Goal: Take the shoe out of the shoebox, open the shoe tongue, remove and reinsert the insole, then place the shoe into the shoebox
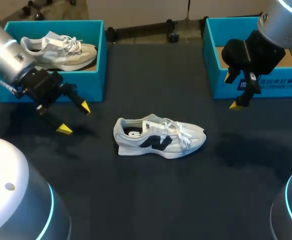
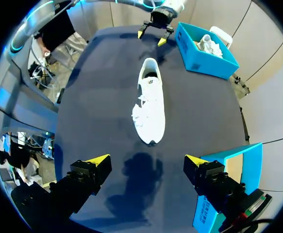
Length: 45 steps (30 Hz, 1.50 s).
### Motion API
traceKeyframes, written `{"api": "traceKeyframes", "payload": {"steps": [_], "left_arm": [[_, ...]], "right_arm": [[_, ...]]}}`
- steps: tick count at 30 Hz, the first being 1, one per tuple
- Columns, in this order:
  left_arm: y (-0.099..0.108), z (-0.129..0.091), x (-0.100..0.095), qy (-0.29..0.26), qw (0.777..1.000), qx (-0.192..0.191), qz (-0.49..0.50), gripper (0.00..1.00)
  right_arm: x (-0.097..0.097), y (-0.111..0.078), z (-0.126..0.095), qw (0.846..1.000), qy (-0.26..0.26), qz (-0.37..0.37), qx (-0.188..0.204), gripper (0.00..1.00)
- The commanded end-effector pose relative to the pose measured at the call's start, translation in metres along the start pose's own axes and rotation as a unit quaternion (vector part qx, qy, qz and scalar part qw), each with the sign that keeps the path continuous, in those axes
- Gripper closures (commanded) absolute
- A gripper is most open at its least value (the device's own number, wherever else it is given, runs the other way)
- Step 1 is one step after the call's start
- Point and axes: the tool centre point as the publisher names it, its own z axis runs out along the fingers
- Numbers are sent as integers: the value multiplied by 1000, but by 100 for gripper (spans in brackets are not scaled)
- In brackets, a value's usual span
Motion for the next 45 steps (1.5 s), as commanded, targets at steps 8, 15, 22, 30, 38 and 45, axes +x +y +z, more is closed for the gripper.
{"api": "traceKeyframes", "payload": {"steps": [8, 15, 22, 30, 38, 45], "left_arm": [[-2, 2, 7, -48, 999, -4, 1, 0], [-2, 13, 2, -82, 997, 13, -8, 0], [7, 32, -14, -167, 982, 60, -58, 0], [21, 47, -23, -212, 973, 69, -60, 0], [27, 60, -26, -218, 970, 74, -74, 0], [27, 75, -32, -231, 965, 84, -92, 0]], "right_arm": [[-1, 0, 1, 1000, 1, 0, 1, 0], [-1, 0, 1, 1000, 1, 0, 1, 0], [-1, 0, 1, 1000, 1, 0, 1, 0], [-1, 0, 1, 1000, 1, 0, 1, 0], [-1, 0, 1, 1000, 1, 0, 1, 0], [-1, 0, 1, 1000, 1, 0, 1, 0]]}}
